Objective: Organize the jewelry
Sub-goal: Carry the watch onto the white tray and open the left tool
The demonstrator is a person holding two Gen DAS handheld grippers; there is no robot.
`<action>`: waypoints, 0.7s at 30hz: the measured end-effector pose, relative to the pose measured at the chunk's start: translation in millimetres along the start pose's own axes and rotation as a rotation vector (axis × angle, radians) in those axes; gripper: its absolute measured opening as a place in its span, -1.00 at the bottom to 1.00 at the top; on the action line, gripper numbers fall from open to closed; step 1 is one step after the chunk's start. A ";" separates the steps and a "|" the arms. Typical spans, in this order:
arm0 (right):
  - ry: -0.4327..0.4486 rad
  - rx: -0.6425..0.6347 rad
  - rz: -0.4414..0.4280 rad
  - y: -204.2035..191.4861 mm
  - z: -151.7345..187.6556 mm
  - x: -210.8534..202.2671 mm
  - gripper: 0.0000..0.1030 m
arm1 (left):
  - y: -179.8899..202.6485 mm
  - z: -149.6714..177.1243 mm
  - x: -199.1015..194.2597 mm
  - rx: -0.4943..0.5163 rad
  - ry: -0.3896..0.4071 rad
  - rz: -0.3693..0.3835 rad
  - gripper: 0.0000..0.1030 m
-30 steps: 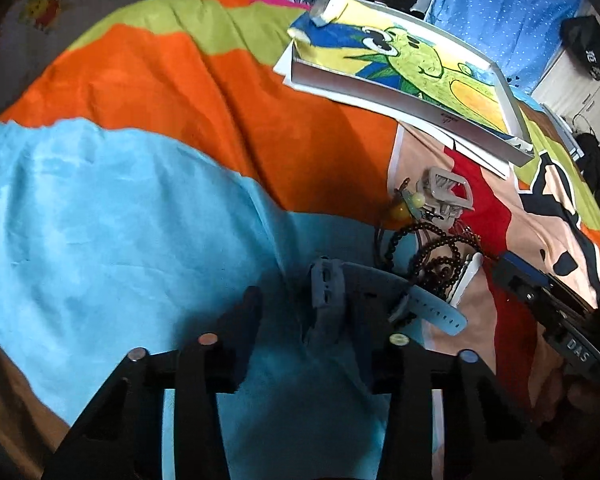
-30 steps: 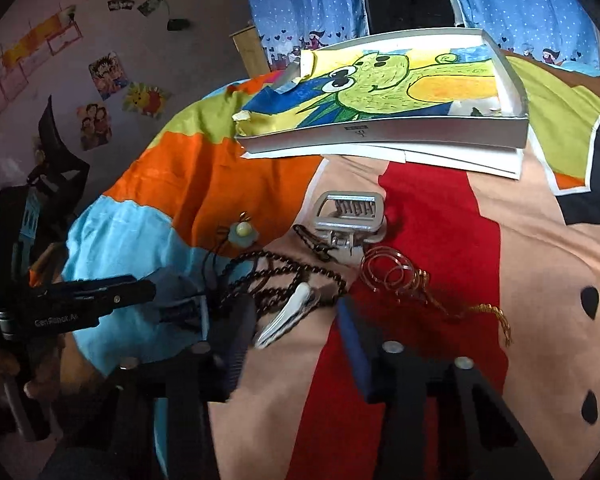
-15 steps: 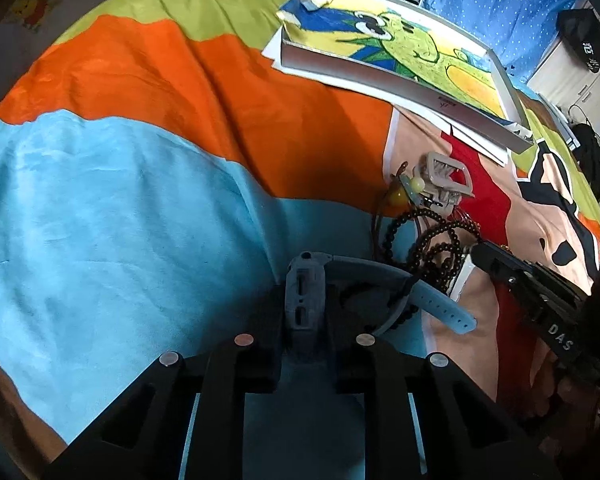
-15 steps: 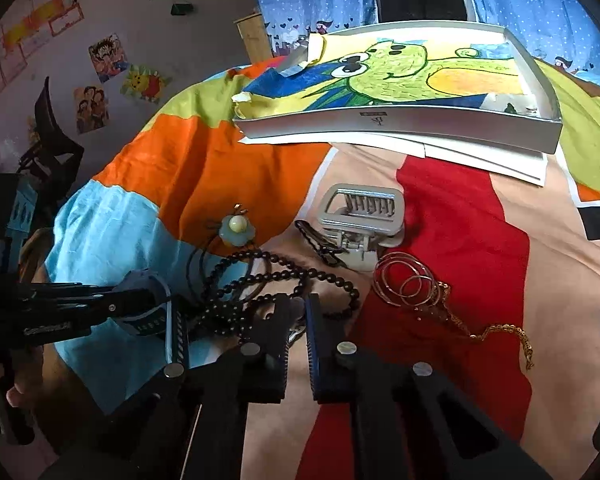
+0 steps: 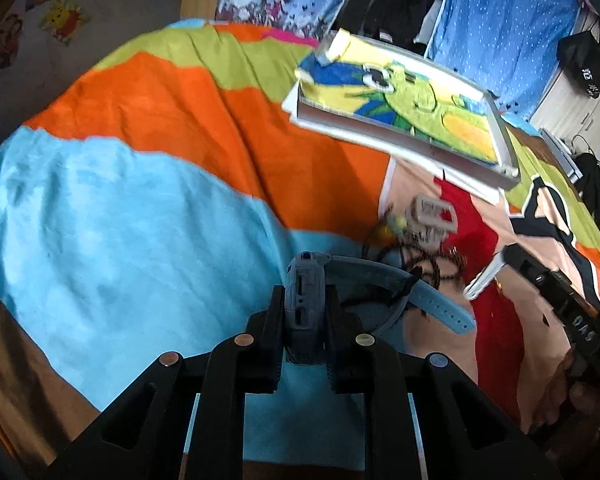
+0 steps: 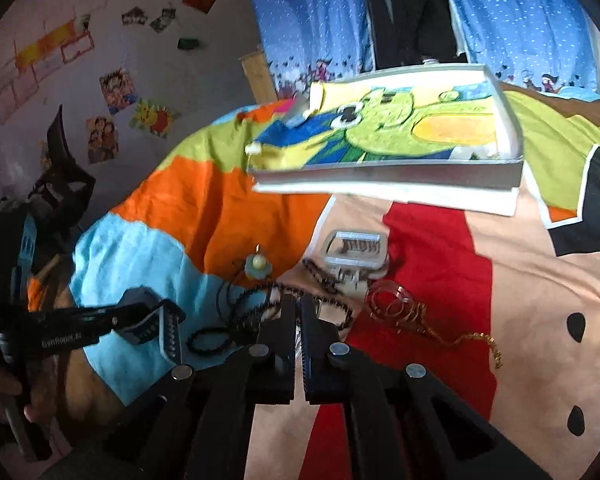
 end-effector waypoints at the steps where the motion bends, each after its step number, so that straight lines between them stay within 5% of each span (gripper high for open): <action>1: 0.023 0.006 -0.003 1.3 -5.5 -2.4 -0.94 | 3.5 -7.0 -0.3 0.006 0.009 -0.010 -0.73; 13: 0.330 0.096 -0.025 51.9 -121.4 5.2 -0.94 | 56.9 -143.6 55.4 -0.020 0.145 0.034 -0.73; 21: 0.331 0.192 0.023 113.3 -145.2 55.5 -0.94 | 70.7 -189.1 137.2 0.017 0.079 -0.001 -0.73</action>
Point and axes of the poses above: each gripper's, at about its wrist camera, not at the fingertips, and x roughly the way its jaws point, y to its right, z to its underside, the point moved 8 cm from there along x, roughly the way its jaws point, and after that the axes turned 2 degrees about -x, right-handed, at the moved point
